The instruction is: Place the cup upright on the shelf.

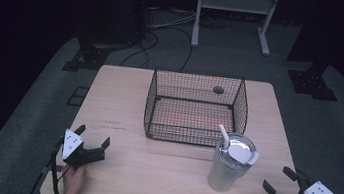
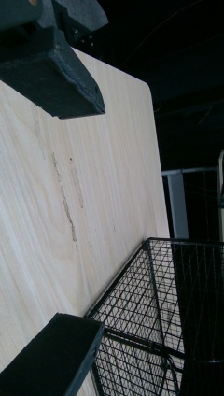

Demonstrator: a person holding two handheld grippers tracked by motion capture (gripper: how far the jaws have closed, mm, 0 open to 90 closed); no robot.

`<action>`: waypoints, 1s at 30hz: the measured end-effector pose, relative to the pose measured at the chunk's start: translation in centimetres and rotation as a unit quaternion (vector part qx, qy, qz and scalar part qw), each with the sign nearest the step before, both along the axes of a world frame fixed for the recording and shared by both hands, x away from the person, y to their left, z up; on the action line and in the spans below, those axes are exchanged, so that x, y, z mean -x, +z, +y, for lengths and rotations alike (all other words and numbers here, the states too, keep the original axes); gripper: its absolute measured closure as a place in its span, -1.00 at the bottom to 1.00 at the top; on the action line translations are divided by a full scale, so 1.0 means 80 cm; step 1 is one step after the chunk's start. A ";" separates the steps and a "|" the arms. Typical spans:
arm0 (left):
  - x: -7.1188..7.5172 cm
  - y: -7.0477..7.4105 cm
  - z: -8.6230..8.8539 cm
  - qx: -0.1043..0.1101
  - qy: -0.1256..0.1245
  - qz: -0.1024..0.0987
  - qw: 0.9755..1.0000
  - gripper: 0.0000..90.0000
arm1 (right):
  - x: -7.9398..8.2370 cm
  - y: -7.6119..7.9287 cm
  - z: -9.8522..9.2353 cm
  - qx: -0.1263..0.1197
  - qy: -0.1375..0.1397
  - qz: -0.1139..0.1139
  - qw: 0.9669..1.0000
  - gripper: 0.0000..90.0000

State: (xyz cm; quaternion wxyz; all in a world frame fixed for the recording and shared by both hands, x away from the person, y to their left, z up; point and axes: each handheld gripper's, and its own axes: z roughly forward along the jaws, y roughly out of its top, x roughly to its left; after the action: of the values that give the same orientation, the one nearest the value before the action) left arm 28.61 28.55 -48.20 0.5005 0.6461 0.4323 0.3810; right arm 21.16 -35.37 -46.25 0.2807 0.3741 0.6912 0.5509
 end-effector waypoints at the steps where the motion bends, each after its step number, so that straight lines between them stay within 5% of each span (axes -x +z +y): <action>1: 0.000 0.000 0.000 0.000 0.000 0.000 1.000 -1.00 | 0.000 0.002 0.002 -0.001 0.007 -0.001 1.000 -0.71; 12: 0.000 0.000 0.000 0.001 0.000 0.000 1.000 -1.00 | -0.005 0.011 0.037 -0.002 0.084 0.019 0.996 -0.71; 15: 0.001 0.000 -0.001 -0.003 -0.002 -0.001 1.000 -1.00 | -0.009 0.009 0.047 -0.018 0.107 0.027 0.994 -0.71; 30: 0.001 0.000 -0.001 -0.002 -0.004 -0.001 1.000 -1.00 | -0.021 0.008 0.076 -0.018 0.146 0.039 0.988 -0.71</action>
State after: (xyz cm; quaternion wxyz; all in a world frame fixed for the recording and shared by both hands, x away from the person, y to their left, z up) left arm 28.56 28.51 -48.21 0.5010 0.6486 0.4284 0.3806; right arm 22.83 -29.29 -45.62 0.1629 0.2954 0.7389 0.5833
